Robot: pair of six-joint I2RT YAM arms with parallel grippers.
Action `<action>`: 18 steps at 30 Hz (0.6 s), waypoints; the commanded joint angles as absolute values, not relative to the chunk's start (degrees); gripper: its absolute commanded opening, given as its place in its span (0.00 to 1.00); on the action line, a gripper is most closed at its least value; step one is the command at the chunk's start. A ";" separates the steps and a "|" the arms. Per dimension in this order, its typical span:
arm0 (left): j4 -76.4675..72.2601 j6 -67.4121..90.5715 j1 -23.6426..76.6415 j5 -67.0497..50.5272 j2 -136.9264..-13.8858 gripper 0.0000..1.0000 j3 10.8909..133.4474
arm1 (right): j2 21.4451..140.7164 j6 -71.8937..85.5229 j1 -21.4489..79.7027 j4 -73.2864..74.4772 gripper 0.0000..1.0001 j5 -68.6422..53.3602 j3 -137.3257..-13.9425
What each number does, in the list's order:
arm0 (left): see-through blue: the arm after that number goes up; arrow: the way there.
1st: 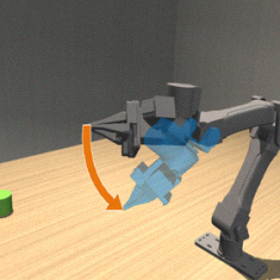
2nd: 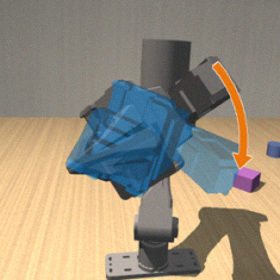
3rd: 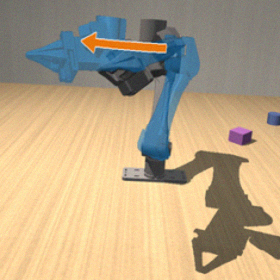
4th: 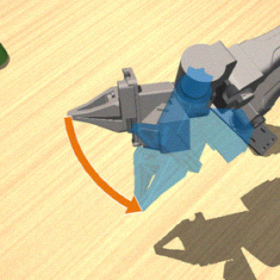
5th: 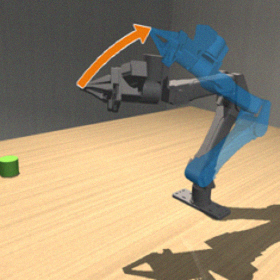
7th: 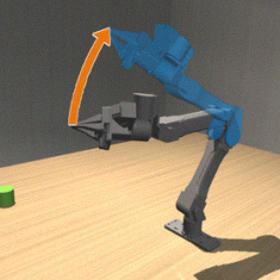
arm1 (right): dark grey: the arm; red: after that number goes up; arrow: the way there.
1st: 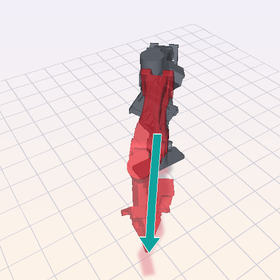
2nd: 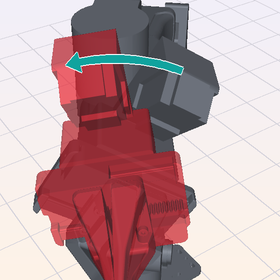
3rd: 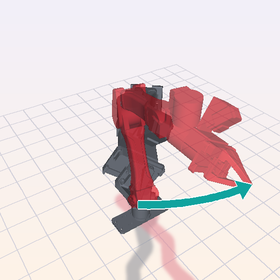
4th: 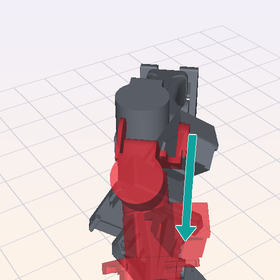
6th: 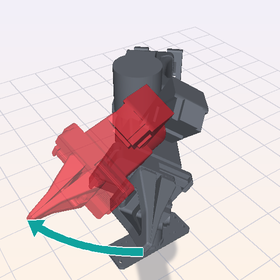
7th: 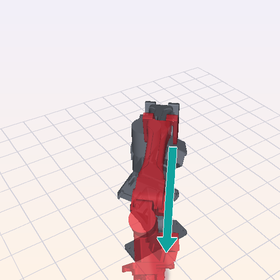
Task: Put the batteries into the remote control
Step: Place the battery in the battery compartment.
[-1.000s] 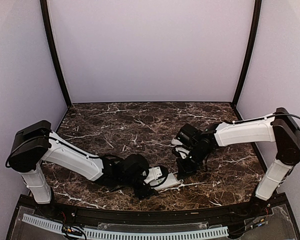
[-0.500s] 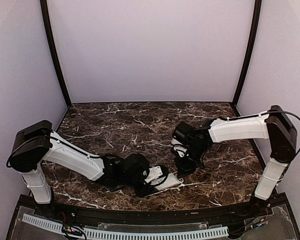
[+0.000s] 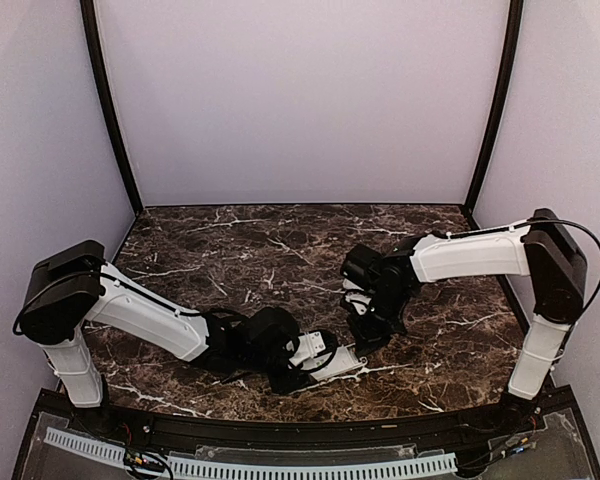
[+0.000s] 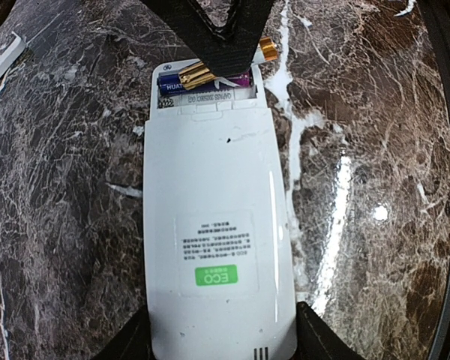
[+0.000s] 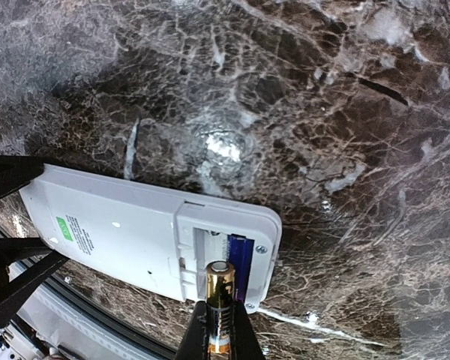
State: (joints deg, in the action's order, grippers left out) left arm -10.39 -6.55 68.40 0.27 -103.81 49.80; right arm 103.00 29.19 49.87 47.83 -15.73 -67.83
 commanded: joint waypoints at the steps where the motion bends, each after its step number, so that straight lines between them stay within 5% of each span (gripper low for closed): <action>1: -5.36 -6.94 68.38 0.16 -105.64 0.46 49.83 | 104.69 28.77 49.75 50.57 0.00 -15.28 -69.65; 18: -5.42 -7.11 68.38 0.71 -105.64 0.46 49.83 | 107.60 29.06 50.27 52.69 0.00 -16.24 -72.63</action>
State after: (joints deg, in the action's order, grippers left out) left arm -10.09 -6.57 68.40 0.32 -103.83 50.00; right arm 106.63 28.97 49.95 50.63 -16.82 -71.24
